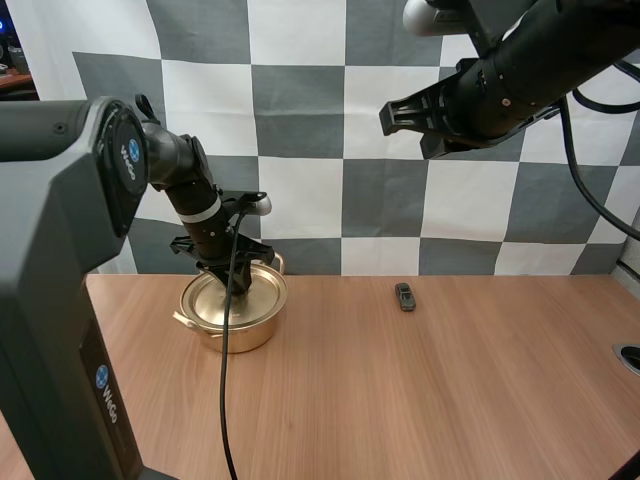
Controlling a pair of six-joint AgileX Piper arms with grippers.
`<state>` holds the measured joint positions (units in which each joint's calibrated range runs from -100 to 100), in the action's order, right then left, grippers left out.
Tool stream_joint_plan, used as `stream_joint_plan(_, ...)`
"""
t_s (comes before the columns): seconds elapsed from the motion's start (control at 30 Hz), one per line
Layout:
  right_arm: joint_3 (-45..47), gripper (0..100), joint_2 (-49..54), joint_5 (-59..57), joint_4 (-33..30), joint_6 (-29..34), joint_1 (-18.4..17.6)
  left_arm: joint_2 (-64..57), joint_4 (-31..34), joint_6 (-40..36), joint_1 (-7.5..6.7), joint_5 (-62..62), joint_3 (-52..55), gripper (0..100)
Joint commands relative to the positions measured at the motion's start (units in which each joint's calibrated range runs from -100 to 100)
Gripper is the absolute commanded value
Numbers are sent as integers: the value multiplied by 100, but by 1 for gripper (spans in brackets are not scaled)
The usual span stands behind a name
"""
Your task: Open the pot, put the car inside, and close it
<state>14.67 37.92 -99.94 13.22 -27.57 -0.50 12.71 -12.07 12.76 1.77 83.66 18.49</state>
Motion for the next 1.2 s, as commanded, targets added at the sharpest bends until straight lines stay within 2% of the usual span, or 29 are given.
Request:
stream_joint_plan(0.0, 1, 0, 5, -6, 13, -5, 1, 5, 41, 0, 0, -80, 9, 0)
stream_joint_plan(0.13, 1, 0, 5, -6, 14, -5, 1, -7, 40, 0, 0, -119, -74, 0)
stream_joint_plan(0.43, 1, 0, 5, -6, 14, -5, 1, -338, 28, 0, 0, 615, -827, 0)
stream_joint_plan(0.6, 1, 0, 5, -6, 14, -5, 1, -1198, -107, 0, 0, 1628, -2098, 0)
stream_joint_plan(0.8, 1, 0, 5, -6, 266, -5, 1, -2034, -359, 0, 0, 1634, -3107, 0)
stream_joint_plan(1.0, 1, 0, 5, -6, 86, -186, 1, -3116, -371, -55, 0, 1634, -3423, 0)
stream_joint_plan(1.17, 1, 0, -304, 13, -317, -287, 1, -3839, -193, -208, 0, 1634, -3423, 0)
